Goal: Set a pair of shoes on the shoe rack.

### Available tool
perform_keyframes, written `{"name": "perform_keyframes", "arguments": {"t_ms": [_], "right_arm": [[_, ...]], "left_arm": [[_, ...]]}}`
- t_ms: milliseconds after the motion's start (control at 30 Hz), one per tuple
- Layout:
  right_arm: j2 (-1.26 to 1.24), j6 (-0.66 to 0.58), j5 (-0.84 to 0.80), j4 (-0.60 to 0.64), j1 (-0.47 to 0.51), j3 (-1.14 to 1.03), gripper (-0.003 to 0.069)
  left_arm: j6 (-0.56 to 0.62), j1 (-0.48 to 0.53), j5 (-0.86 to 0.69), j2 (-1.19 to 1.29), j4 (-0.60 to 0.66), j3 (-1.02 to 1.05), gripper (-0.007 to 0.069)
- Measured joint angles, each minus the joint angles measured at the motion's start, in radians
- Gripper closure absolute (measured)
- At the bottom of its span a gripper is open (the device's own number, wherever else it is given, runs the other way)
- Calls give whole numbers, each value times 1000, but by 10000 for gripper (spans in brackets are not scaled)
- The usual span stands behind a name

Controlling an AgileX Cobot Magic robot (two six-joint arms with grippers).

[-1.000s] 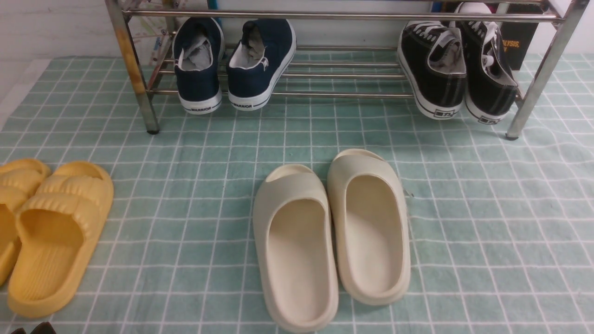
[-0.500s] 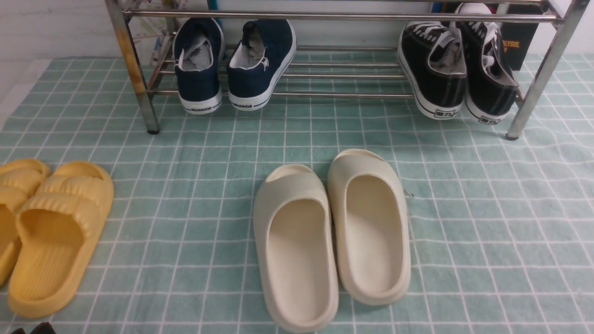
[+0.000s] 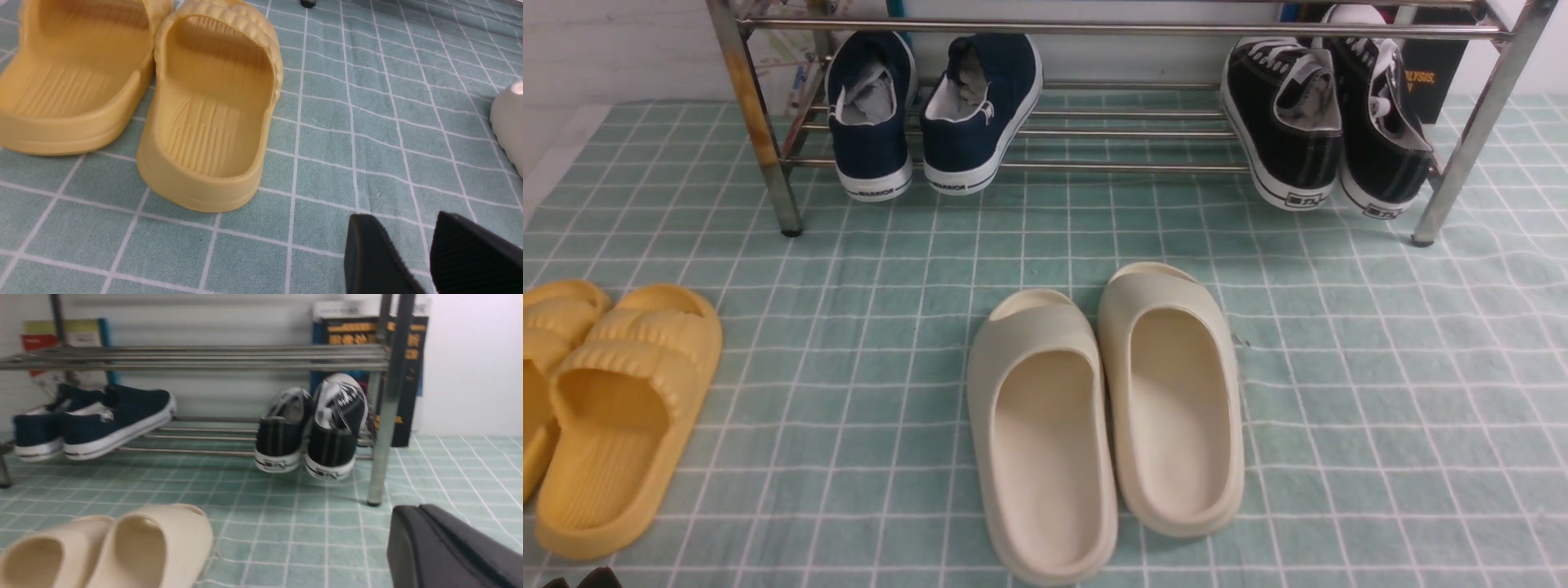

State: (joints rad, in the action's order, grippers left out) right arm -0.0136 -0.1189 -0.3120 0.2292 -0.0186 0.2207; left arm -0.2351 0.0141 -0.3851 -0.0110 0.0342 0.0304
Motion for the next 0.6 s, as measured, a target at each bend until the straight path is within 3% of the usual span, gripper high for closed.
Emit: {"name": "perform_keyframes", "arguments": {"t_ms": [133,300,600], "right_arm": [[3,167,41,-150,75,-113,664],[3,343,60,-325,93,-214,664],[2,388,3,-358,16,-246,664]], "left_arm": [[0,0,0,0,0,0,386],[0,0,0,0,0,0,386],[0,0,0,0,0,0,386]]}}
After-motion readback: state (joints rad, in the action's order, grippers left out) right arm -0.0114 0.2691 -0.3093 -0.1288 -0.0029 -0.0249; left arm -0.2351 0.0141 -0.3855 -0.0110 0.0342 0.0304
